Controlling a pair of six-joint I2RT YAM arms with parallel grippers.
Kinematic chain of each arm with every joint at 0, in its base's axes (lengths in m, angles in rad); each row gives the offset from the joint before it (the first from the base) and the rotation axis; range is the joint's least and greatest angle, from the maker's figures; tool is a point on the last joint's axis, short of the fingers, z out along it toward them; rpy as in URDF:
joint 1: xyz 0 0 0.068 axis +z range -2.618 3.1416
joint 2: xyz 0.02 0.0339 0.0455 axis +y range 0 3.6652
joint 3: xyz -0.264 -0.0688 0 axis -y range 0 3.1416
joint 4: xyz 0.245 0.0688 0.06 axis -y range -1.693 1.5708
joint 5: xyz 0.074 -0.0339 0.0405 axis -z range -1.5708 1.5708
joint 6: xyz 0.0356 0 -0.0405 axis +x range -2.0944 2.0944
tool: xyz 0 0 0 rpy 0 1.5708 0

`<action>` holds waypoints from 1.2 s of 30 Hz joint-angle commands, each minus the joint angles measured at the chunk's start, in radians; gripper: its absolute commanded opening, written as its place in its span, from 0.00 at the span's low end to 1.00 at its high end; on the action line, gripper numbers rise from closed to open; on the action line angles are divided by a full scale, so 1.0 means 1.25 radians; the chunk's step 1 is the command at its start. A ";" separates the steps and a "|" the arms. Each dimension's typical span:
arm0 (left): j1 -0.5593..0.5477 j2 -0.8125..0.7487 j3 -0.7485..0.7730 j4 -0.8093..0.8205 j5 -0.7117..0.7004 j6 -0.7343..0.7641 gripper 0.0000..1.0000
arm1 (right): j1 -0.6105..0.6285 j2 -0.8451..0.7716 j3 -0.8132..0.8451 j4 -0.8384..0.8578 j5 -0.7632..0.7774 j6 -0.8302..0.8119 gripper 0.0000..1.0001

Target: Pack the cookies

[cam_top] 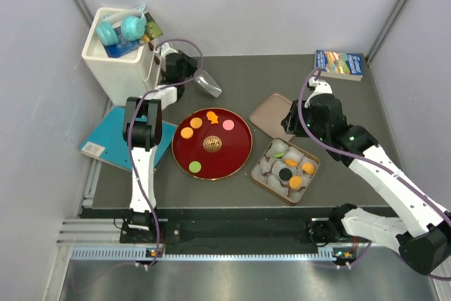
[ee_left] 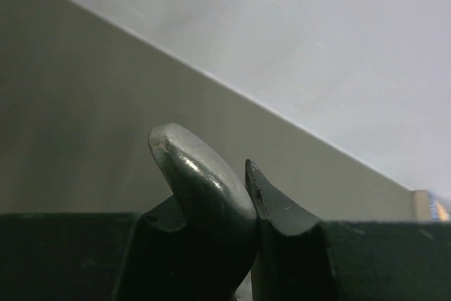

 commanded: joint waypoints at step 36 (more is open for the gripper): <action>-0.203 -0.550 -0.163 -0.306 -0.178 0.135 0.99 | -0.167 0.284 0.146 0.001 0.029 0.069 0.71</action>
